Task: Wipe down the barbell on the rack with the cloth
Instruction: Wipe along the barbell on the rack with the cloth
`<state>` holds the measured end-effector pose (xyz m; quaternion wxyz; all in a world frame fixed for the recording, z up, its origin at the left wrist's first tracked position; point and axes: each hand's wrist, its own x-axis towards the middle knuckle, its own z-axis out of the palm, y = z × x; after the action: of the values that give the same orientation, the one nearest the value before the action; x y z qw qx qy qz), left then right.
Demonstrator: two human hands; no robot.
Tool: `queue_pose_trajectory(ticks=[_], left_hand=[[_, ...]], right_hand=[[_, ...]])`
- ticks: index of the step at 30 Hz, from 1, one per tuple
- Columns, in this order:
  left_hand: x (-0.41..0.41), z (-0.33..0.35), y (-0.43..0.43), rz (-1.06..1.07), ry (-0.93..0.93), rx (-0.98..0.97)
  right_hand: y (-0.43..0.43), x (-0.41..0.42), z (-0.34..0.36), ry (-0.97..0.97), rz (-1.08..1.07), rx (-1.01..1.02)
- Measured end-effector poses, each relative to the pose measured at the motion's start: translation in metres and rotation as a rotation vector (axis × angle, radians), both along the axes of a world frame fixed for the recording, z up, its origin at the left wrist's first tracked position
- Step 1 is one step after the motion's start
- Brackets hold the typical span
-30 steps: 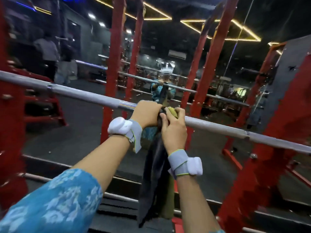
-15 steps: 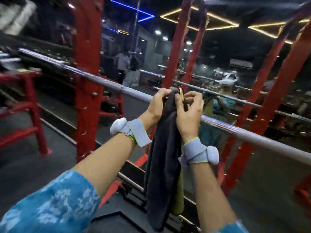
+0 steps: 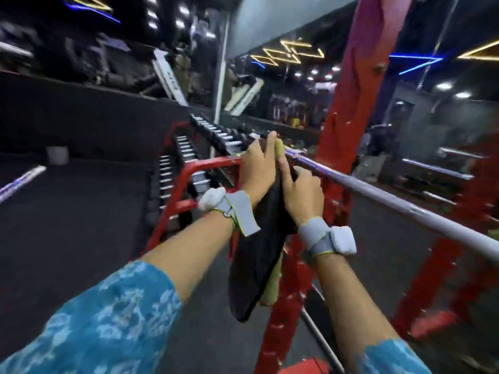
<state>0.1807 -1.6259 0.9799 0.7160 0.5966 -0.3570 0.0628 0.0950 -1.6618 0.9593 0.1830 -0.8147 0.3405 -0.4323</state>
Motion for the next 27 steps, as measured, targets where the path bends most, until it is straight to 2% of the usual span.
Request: queue_pose_trajectory(ticks=[5, 10, 16, 22, 27], left_hand=[[0.107, -0.002, 0.009, 0.255, -0.035, 0.035], [0.212, -0.008, 0.014, 0.360, -0.078, 0.086], [0.293, -0.025, 0.007, 0.420, -0.038, 0.102], [0.393, -0.036, -0.032, 0.503, -0.010, 0.123], [0.457, -0.036, -0.052, 0.557, -0.029, 0.125]], right_hand=[[0.007, 0.107, 0.006, 0.144, 0.034, -0.184], [-0.001, 0.215, 0.000, 0.111, 0.156, -0.204], [-0.016, 0.294, -0.012, 0.142, 0.255, -0.177], [-0.063, 0.408, -0.023, 0.119, 0.373, -0.125], [-0.091, 0.478, -0.021, 0.134, 0.428, -0.161]])
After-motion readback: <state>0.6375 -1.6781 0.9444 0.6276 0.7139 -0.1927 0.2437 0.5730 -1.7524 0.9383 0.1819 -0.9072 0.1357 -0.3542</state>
